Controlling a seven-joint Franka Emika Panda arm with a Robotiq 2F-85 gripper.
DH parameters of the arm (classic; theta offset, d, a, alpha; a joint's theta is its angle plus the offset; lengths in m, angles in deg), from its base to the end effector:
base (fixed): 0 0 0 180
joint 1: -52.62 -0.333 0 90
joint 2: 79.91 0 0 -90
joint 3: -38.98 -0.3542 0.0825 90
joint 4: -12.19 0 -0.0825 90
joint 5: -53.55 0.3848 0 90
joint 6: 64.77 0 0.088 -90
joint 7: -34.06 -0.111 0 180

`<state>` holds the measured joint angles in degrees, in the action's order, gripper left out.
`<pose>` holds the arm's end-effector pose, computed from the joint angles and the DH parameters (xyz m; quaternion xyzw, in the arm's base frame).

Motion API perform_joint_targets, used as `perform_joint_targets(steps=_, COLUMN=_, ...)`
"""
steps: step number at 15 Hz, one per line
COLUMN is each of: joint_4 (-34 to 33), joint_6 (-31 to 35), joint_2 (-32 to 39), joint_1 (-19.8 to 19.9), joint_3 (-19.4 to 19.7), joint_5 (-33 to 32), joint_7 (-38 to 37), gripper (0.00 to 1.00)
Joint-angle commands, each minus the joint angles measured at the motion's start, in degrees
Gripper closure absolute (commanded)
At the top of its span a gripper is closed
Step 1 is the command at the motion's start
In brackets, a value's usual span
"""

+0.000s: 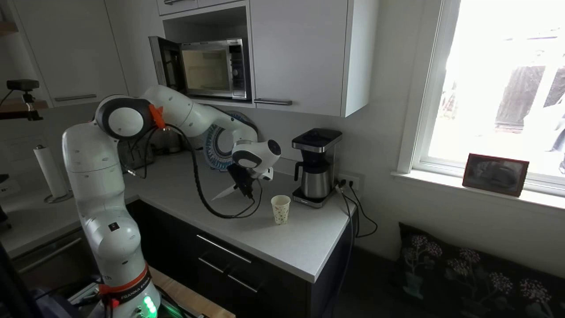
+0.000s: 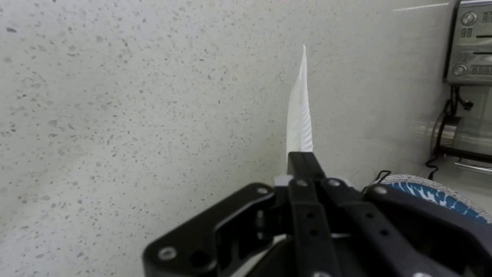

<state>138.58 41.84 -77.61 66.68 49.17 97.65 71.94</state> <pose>0.4817 -0.1545 0.3893 -0.9252 0.0653 -0.0187 0.3732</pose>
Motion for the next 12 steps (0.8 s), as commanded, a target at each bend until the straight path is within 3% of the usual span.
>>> perform_joint_targets(steps=1, joint_4=2.96, joint_6=-2.52, joint_2=-7.34, joint_1=0.61, joint_3=2.26, joint_5=-4.45, joint_7=0.83, gripper=1.0)
perform_joint_targets(steps=7, joint_4=5.07, joint_6=-2.79, joint_2=-18.59, joint_1=0.06, joint_3=4.71, joint_5=-15.13, joint_7=6.78, gripper=1.0)
perform_joint_targets(steps=9, joint_4=6.56, joint_6=-2.16, joint_2=-22.81, joint_1=-0.35, joint_3=5.25, joint_5=-16.29, joint_7=7.57, gripper=1.0)
perform_joint_targets(steps=11, joint_4=8.13, joint_6=-4.43, joint_2=-26.95, joint_1=-1.14, joint_3=6.53, joint_5=-13.47, joint_7=8.84, gripper=1.0)
perform_joint_targets(steps=12, joint_4=4.52, joint_6=-3.05, joint_2=-21.7, joint_1=-1.53, joint_3=6.3, joint_5=-14.68, joint_7=7.11, gripper=0.99)
